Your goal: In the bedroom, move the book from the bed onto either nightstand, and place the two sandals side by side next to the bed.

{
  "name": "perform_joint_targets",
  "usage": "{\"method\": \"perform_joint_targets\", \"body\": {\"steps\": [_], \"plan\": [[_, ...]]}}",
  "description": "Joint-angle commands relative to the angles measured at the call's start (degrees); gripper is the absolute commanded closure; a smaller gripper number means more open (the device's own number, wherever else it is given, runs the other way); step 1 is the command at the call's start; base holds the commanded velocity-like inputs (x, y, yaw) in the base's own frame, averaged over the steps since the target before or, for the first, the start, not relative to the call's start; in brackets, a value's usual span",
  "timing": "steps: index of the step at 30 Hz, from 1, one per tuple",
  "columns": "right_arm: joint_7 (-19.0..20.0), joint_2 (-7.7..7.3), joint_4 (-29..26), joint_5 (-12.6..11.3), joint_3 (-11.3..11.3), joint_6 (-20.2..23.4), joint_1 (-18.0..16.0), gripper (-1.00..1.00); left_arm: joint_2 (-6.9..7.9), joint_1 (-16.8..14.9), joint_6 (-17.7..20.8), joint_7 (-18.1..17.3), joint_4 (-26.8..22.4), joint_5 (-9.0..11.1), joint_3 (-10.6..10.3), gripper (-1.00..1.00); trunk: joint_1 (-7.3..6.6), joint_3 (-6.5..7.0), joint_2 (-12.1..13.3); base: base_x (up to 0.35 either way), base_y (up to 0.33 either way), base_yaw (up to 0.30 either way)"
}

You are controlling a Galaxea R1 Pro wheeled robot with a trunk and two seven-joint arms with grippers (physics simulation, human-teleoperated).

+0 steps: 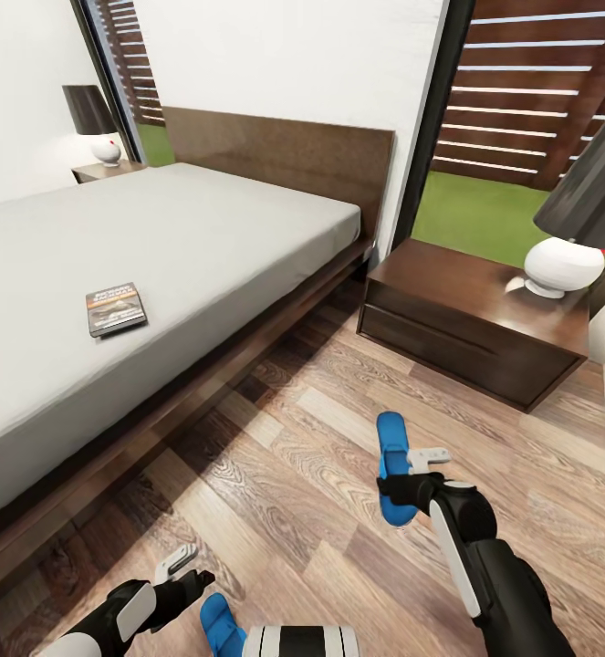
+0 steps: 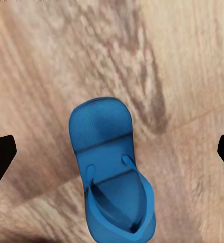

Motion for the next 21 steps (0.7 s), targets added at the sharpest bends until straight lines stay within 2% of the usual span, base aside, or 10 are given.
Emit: {"method": "perform_joint_targets", "body": {"steps": [1,4,8,15,21], "plan": [[0.0,0.01,-1.0,-0.1,0.0,0.3,0.0,1.0,0.02,0.0,0.3,-0.1,-0.1,0.2,0.0,-1.0,-0.01,-0.04,0.0,0.0,0.0,0.0],[0.0,0.0,-3.6,-0.1,0.0,0.8,0.2,1.0,0.0,0.0,0.2,-0.1,-0.1,0.1,0.0,-1.0,-0.01,-0.04,0.0,0.0,0.0,0.0],[0.1,-0.01,-5.5,-0.2,0.0,3.9,0.3,1.0,-0.05,0.0,0.1,-0.1,-0.1,0.0,0.0,-1.0,0.02,-0.26,0.0,0.0,0.0,0.0],[0.2,-0.04,-6.2,-0.3,0.0,5.6,0.3,1.0,-0.1,0.0,0.0,-0.1,-0.1,0.0,0.0,-1.0,0.2,-1.81,-0.1,0.0,0.0,0.0],[0.1,-0.08,-6.3,-0.3,0.0,5.8,0.3,1.0,-0.19,0.0,-0.2,-0.1,-0.1,-0.1,0.0,-1.0,0.2,-1.81,-0.1,0.0,0.0,0.0]]}}
